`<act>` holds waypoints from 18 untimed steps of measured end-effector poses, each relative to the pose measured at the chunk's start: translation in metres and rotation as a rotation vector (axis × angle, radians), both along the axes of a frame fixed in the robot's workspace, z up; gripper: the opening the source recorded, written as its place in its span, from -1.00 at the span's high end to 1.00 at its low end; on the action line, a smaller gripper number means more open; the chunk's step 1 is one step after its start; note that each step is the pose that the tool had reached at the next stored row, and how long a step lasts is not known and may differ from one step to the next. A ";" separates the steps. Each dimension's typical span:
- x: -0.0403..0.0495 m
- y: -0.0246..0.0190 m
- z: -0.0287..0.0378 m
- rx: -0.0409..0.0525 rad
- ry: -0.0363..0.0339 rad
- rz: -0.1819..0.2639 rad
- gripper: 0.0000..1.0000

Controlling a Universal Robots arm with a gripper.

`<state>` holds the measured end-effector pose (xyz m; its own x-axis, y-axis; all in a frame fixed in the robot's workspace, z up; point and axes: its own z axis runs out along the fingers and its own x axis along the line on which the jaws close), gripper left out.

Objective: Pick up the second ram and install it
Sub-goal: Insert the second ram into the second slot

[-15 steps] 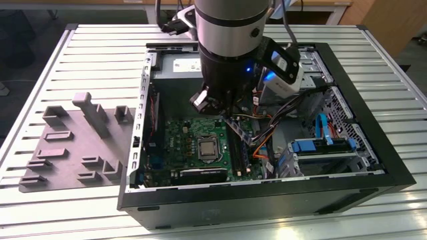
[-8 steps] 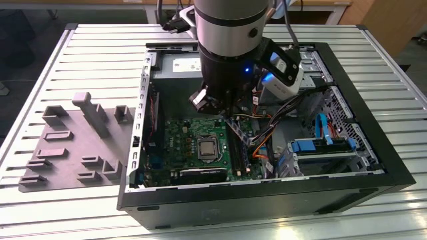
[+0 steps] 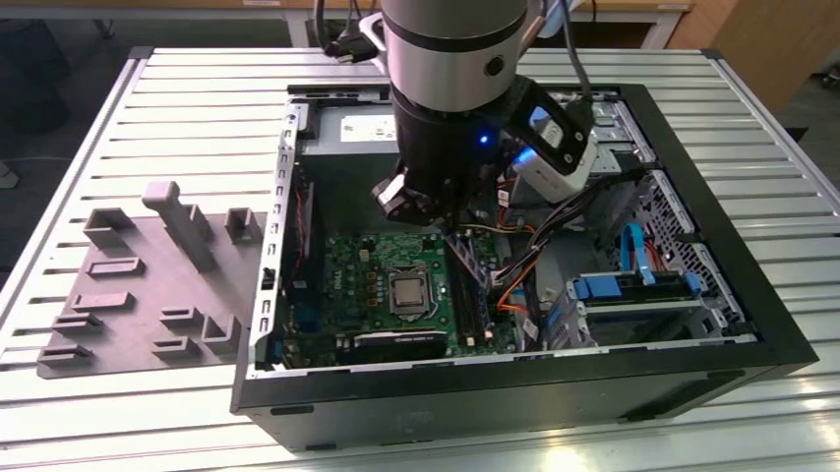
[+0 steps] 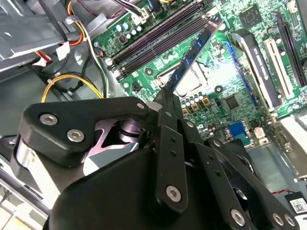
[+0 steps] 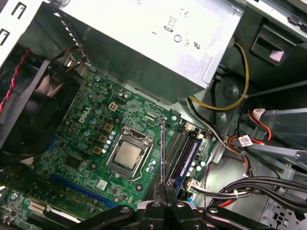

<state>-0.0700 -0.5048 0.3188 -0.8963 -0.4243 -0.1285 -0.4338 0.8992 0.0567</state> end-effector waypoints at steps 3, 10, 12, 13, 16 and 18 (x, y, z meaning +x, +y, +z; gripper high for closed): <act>0.0000 0.0000 -0.0001 0.0000 0.0000 -0.022 0.77; 0.0000 0.0000 -0.0002 0.0000 0.0000 -0.074 0.77; 0.0000 0.0000 -0.0002 0.0000 0.0000 -0.088 0.77; 0.0000 0.0000 -0.0002 0.0000 0.0000 -0.094 0.77; 0.0000 0.0000 -0.0002 0.0000 0.0000 -0.109 0.77; 0.0000 0.0000 -0.0002 0.0000 0.0000 -0.117 0.77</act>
<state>-0.0700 -0.5048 0.3186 -0.9396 -0.3171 -0.1285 -0.3262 0.9436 0.0567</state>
